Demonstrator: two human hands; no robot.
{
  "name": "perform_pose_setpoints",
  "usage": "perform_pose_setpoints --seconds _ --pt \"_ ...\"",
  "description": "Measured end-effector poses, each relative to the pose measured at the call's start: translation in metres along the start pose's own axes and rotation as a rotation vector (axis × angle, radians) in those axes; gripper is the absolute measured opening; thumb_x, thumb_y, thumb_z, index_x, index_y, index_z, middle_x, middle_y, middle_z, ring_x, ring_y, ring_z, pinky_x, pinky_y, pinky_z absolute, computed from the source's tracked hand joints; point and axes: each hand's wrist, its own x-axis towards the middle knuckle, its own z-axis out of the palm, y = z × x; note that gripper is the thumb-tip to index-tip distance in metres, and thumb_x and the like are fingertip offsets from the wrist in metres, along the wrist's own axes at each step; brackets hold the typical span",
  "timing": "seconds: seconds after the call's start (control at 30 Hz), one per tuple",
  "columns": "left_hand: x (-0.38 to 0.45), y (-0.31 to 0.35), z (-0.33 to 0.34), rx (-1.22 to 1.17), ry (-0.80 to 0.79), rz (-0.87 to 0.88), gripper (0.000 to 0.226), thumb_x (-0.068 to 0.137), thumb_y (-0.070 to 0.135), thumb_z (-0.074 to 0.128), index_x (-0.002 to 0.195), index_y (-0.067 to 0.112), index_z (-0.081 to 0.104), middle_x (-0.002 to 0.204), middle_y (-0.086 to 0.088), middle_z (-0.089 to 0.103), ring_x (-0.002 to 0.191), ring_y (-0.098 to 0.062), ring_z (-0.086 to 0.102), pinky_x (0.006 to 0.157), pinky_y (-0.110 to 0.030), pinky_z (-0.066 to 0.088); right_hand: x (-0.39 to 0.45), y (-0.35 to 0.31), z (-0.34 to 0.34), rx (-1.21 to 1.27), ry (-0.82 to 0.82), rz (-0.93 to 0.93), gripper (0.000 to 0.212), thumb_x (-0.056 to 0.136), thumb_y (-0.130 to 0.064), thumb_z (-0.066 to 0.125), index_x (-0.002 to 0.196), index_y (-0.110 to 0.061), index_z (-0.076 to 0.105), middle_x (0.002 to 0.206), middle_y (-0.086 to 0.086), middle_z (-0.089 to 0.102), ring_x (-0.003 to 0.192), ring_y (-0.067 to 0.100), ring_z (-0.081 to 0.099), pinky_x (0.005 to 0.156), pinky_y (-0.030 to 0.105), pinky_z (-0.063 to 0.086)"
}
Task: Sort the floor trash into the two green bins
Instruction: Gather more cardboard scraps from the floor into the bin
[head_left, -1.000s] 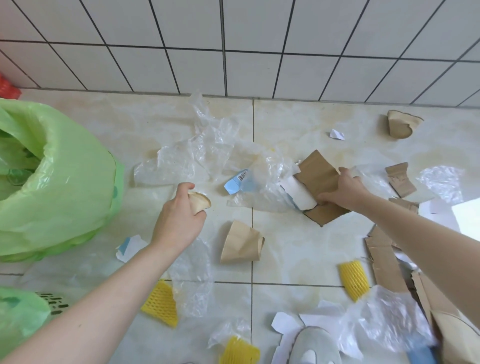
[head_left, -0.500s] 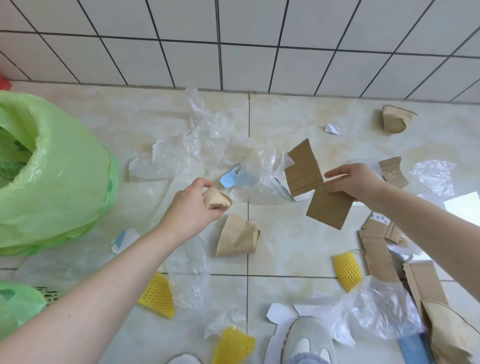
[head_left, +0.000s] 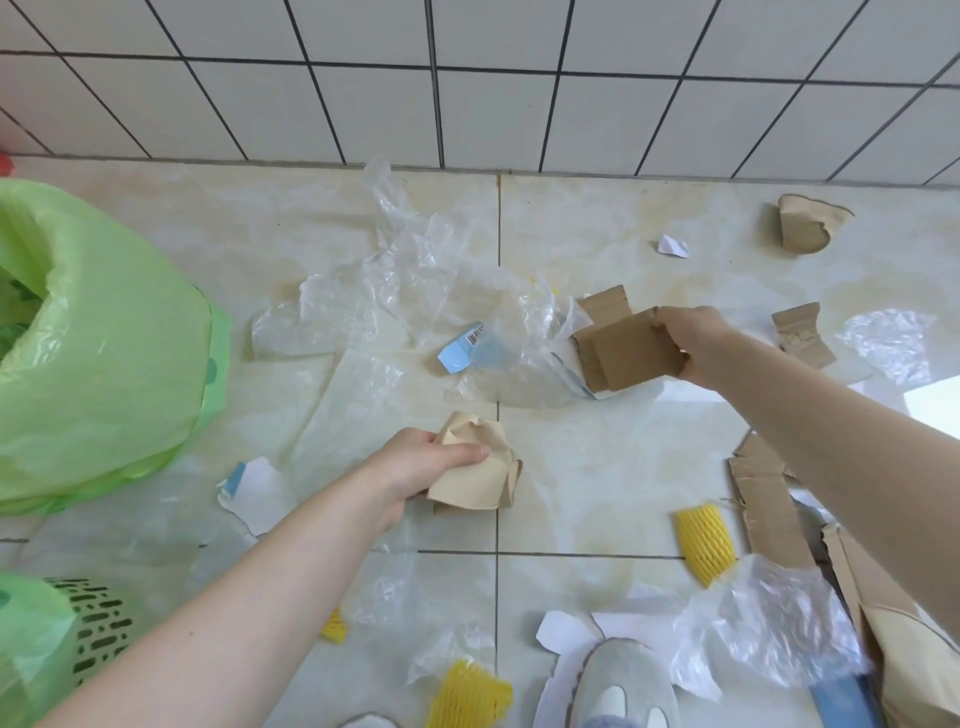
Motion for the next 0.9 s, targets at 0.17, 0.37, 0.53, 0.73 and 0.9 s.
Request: perform_pose_setpoints --seconds 0.17,0.37,0.53,0.73,0.9 --pt "0.007 -0.013 0.008 0.010 -0.002 0.001 0.033 0.073 0.030 0.079 0.101 0.014 0.070 0.098 -0.004 0.074 0.097 -0.021 0.068 0.092 -0.034 0.050 0.012 0.011 0.019 -0.219 -0.015 -0.070 0.035 0.086 -0.020 0.062 0.115 -0.001 0.054 0.102 0.010 0.054 0.092 0.024 0.052 0.083 0.034 0.046" --pt "0.010 -0.012 0.018 0.002 0.013 0.018 0.033 0.073 0.028 0.079 0.101 0.012 0.069 0.099 -0.008 0.073 0.096 -0.025 0.068 0.082 -0.034 0.054 0.012 0.019 0.033 -0.436 0.018 -0.121 0.059 0.070 -0.019 0.067 0.122 -0.013 0.040 0.117 0.011 0.053 0.108 0.033 0.053 0.089 0.045 0.050" --pt "0.010 -0.015 0.026 0.008 0.006 0.012 0.034 0.069 0.029 0.082 0.096 0.011 0.070 0.095 -0.009 0.073 0.092 -0.025 0.069 0.082 -0.036 0.054 0.006 0.019 0.034 -0.370 0.009 -0.108 0.055 0.081 -0.009 0.067 0.130 -0.006 0.043 0.109 0.012 0.052 0.096 0.028 0.053 0.071 0.036 0.048" --pt "-0.004 -0.009 0.024 -0.137 -0.088 0.046 0.033 0.076 0.022 0.078 0.102 0.004 0.068 0.095 -0.015 0.071 0.081 -0.025 0.066 0.068 -0.034 0.054 0.000 0.034 0.014 -0.071 -0.079 -0.001 0.017 0.081 -0.009 0.070 0.095 -0.010 0.059 0.100 0.009 0.061 0.089 0.024 0.057 0.067 0.032 0.048" --pt "-0.024 -0.004 0.016 -0.217 -0.061 0.102 0.031 0.079 0.019 0.075 0.103 0.001 0.066 0.089 -0.013 0.069 0.072 -0.022 0.065 0.054 -0.027 0.054 -0.023 0.039 -0.003 0.086 -0.101 0.012 0.028 0.086 -0.005 0.062 0.113 -0.005 0.056 0.111 0.013 0.061 0.096 0.027 0.061 0.073 0.041 0.056"
